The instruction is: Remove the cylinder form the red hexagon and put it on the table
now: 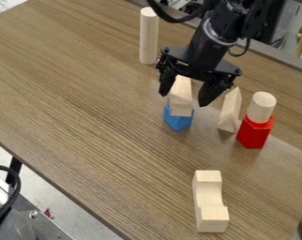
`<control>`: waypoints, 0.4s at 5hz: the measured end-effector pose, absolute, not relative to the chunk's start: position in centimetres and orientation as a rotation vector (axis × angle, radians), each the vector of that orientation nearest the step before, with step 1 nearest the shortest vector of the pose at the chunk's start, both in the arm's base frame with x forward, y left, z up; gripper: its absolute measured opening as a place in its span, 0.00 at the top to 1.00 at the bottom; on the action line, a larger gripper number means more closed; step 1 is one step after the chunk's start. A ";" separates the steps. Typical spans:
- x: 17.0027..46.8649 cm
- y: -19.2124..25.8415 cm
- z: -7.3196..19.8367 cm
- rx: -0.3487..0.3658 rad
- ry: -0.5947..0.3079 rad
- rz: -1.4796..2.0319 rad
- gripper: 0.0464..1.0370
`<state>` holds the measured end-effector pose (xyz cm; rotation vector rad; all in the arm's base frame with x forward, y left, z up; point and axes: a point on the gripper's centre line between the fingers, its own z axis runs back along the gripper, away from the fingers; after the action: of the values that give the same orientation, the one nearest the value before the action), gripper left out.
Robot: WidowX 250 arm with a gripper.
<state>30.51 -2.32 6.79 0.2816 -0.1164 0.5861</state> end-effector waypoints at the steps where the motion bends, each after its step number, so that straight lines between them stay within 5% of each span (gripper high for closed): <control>1: 30.2 -2.2 5.9 0.296 -0.087 0.585 0.04; 2: 30.0 -1.8 6.2 0.306 -0.085 0.595 0.04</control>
<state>30.01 -1.80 6.23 0.3058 -0.0847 0.5951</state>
